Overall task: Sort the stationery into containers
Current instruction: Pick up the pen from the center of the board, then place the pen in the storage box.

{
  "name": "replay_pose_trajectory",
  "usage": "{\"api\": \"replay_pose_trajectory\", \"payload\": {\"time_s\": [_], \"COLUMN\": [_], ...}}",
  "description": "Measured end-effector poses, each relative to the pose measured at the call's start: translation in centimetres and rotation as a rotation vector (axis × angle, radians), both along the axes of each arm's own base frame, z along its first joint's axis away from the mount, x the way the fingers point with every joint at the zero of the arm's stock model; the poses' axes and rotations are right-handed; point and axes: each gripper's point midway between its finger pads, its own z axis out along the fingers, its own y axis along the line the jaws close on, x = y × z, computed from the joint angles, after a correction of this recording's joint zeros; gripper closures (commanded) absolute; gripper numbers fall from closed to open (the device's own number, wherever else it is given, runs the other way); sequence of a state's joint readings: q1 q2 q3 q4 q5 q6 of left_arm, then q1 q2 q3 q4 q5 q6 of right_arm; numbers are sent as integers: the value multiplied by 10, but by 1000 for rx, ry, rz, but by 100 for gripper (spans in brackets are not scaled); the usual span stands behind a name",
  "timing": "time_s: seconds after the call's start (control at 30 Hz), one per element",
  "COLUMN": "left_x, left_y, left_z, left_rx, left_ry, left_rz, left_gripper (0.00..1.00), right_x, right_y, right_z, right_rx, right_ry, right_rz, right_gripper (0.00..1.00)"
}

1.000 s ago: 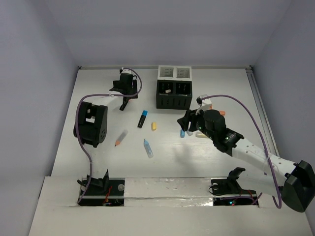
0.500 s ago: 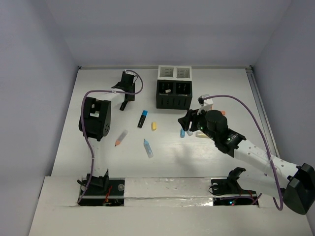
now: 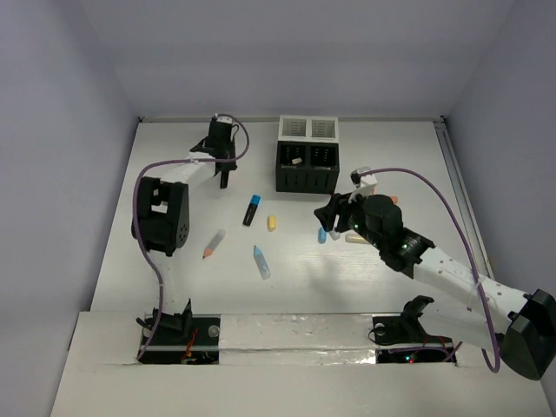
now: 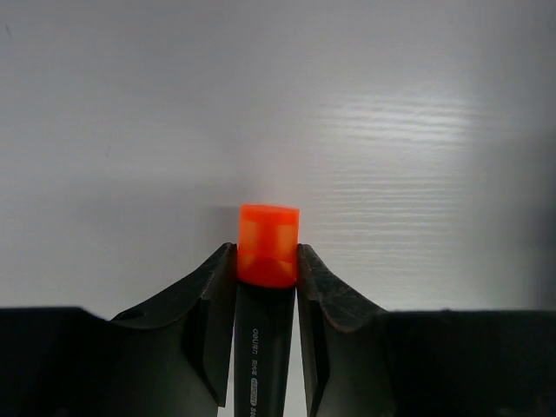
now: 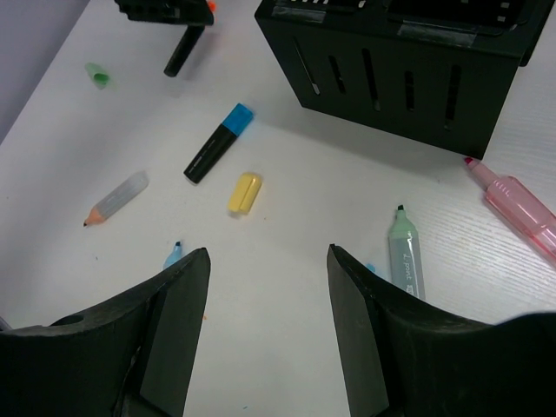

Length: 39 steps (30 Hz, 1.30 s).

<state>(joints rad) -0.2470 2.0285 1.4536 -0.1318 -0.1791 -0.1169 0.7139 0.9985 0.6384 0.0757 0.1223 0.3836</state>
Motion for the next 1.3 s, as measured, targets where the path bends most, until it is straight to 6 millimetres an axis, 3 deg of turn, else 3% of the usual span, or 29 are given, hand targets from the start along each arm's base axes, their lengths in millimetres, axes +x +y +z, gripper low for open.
{"api": "replay_pose_trajectory", "payload": {"time_s": [0.1, 0.17, 0.23, 0.3, 0.37, 0.43, 0.57, 0.77, 0.87, 1.2, 1.3], "left_x": [7, 14, 17, 18, 16, 14, 30, 75, 88, 109, 114], "left_y": [-19, -35, -61, -85, -118, -145, -183, -202, -208, -226, -228], "left_z": [55, 109, 180, 227, 270, 292, 290, 232, 213, 214, 206], "left_rx": [-128, -234, -339, -402, -470, -517, -576, -566, -554, -569, -569], "left_ry": [-114, -245, -418, -537, -649, -712, -739, -679, -664, -710, -709], "left_rz": [-21, -47, -98, -152, -224, -283, -342, -320, -309, -319, -320], "left_gripper": [100, 100, 100, 100, 100, 100, 100, 100, 100, 100, 100], "right_x": [0, 0, 0, -1, -2, -3, -4, -3, -3, -4, -3], "right_y": [0, 0, 0, -1, -2, -3, -3, 0, 1, 4, 5], "right_z": [1, 2, 3, 2, -1, -6, -8, -3, -1, -2, 0], "right_rx": [3, 7, 10, 15, 15, 9, 10, 25, 30, 34, 37], "right_ry": [-1, -4, -5, -9, -8, -1, -1, -17, -23, -25, -32], "right_rz": [-1, -2, -2, -2, -2, -2, 0, 7, 11, 29, 32], "right_gripper": [37, 37, 37, 37, 37, 37, 37, 37, 37, 37, 37]}}
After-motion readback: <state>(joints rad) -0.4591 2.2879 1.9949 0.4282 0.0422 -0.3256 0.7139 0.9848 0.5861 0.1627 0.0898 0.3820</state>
